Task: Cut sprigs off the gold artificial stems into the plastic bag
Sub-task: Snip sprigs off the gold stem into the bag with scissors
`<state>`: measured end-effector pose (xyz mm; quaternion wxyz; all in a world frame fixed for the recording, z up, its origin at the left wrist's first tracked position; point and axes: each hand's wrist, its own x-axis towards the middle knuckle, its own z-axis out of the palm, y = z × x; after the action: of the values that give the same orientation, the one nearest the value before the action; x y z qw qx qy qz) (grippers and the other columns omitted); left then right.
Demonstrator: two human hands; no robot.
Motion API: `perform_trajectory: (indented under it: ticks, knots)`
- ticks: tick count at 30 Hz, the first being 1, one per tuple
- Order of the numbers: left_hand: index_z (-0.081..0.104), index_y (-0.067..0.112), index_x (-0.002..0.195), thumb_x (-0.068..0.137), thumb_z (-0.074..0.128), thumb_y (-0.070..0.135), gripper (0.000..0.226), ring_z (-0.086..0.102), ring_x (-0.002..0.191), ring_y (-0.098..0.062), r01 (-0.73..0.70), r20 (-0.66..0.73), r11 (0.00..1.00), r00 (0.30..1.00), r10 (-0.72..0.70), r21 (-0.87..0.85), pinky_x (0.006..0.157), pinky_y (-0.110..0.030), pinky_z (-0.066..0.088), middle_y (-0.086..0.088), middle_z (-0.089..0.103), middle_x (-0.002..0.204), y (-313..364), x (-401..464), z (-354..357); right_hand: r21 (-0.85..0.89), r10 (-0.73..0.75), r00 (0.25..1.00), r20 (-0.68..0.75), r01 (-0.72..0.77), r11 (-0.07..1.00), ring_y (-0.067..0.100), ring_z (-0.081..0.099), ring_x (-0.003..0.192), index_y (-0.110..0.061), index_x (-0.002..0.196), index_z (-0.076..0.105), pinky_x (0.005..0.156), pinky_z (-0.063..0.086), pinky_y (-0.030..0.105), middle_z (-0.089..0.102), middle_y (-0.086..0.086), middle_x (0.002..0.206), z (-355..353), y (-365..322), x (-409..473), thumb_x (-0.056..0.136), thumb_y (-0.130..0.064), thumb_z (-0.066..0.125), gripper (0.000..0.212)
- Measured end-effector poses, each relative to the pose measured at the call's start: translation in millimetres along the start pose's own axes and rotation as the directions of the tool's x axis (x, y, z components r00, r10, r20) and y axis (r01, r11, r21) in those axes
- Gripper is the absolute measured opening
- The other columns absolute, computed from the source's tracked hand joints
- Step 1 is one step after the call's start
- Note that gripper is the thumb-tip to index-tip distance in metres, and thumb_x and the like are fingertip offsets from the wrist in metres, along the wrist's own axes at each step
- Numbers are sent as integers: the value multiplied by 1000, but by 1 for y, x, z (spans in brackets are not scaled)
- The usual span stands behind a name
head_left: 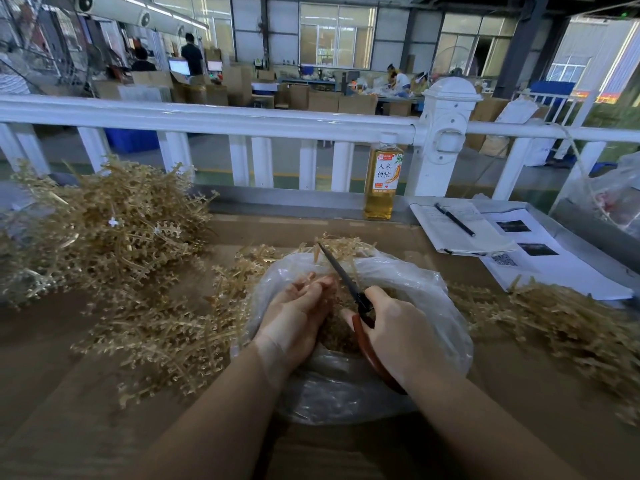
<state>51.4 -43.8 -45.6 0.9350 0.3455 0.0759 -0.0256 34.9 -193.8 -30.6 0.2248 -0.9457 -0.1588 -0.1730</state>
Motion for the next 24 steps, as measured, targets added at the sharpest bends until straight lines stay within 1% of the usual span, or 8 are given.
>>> perform_trajectory:
  ticks: [2, 5, 7, 10, 15, 20, 22, 24]
  knots:
    - [59, -2, 107, 93, 45, -3, 21, 71, 83, -15, -3, 35, 1000, 999, 2, 15, 66, -24, 57, -12, 71, 95, 0, 0, -2, -1, 11, 1000, -2, -11, 1000, 13, 64, 81, -23, 110, 56, 72, 53, 27, 68, -5, 89, 1, 2, 2, 93, -49, 53, 31]
    - [59, -2, 112, 91, 40, -11, 29, 70, 95, -18, 9, 85, 1000, 996, -9, -4, 71, -25, 57, -12, 72, 104, 1, -3, -4, -2, 21, 1000, 2, -21, 1000, 12, 65, 85, -25, 112, 56, 75, 53, 25, 69, -6, 94, 2, 4, 1, 94, -48, 53, 30]
    - [61, -1, 107, 91, 40, -13, 29, 70, 93, -19, -2, 79, 1000, 997, 1, 13, 71, -26, 58, -13, 72, 101, 2, -4, -3, 3, 23, 1000, 0, -23, 1000, 12, 65, 87, -25, 115, 57, 76, 54, 26, 69, -6, 96, 2, 4, 0, 93, -48, 53, 32]
    - [63, 2, 95, 91, 44, -12, 24, 72, 79, -15, -17, 13, 998, 1000, 17, 56, 65, -23, 57, -10, 74, 87, 2, -5, 2, 7, 26, 1000, -15, -26, 1000, 12, 66, 88, -24, 116, 57, 77, 55, 26, 69, -5, 97, 2, 4, -1, 93, -48, 54, 34]
    - [61, 4, 93, 90, 46, -11, 22, 71, 69, -14, -41, -61, 998, 997, 44, 53, 59, -22, 57, -9, 73, 79, 0, -3, 3, -4, 23, 1000, -11, -23, 1000, 12, 65, 88, -24, 116, 57, 77, 53, 25, 69, -5, 97, 1, 4, -3, 93, -48, 54, 34]
    - [55, 11, 89, 90, 44, -14, 28, 66, 78, -21, -92, -116, 996, 989, 92, 11, 56, -21, 56, -18, 62, 96, -2, -1, 4, -12, 23, 1000, -7, -23, 1000, 14, 64, 86, -24, 112, 57, 76, 54, 29, 68, -5, 92, -1, 4, -5, 92, -50, 52, 33]
    - [53, 10, 81, 90, 43, -15, 28, 63, 81, -21, -115, -110, 993, 987, 117, 29, 58, -21, 56, -17, 61, 92, -3, -1, 5, -16, 14, 1000, 0, -14, 1000, 14, 65, 86, -24, 113, 57, 76, 54, 29, 68, -5, 93, -2, 3, -5, 92, -50, 52, 33]
    - [59, 4, 78, 90, 43, -15, 28, 64, 84, -21, -112, -103, 991, 988, 119, 70, 64, -22, 58, -15, 65, 89, -3, -2, 6, -19, 12, 1000, 13, -12, 1000, 13, 64, 85, -25, 112, 57, 75, 54, 29, 67, -6, 92, -3, 3, -6, 92, -51, 52, 33]
